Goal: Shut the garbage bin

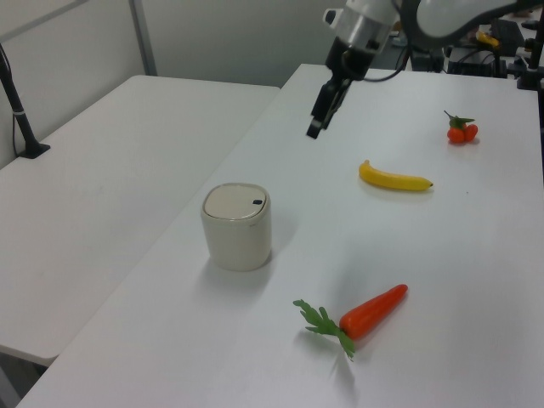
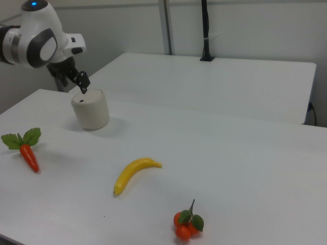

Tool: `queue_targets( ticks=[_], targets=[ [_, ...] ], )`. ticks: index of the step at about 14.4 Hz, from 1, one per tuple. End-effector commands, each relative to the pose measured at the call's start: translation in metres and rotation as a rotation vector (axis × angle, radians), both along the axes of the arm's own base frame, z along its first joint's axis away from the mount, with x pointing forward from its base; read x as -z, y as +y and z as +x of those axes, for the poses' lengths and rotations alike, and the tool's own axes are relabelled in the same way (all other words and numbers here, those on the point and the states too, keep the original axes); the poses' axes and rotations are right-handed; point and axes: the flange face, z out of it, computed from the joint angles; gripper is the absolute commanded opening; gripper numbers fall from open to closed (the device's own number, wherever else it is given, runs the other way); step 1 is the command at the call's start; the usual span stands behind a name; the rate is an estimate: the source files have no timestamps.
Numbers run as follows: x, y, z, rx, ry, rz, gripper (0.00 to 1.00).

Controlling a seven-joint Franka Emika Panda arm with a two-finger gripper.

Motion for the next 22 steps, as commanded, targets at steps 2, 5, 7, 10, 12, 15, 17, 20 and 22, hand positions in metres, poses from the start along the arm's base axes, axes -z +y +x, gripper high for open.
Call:
queue_targets(
  ticks=[2,5,7,10,12,15,17,20,22],
  targets=[
    [-0.04,-0.047,-0.035,0.045,0.129,-0.052,1.0],
    [-0.057,-0.088,-0.054,0.083,0.219,-0.076,1.0],
    [-0.066,-0.116,-0.065,0.116,0.27,-0.084,1.0],
    [-0.085,-0.155,-0.074,0.101,0.237,-0.084,1.0],
    [-0.084,-0.16,-0.072,0.047,0.221,-0.098,1.0],
    [-0.084,-0.164,-0.071,0.042,0.215,-0.1,1.0],
    [-0.084,-0.161,-0.07,0.039,0.215,-0.1,1.0],
    [-0.083,-0.16,-0.068,0.042,0.204,-0.101,1.0],
    [-0.082,-0.159,-0.068,0.042,0.209,-0.1,1.0]
  ],
)
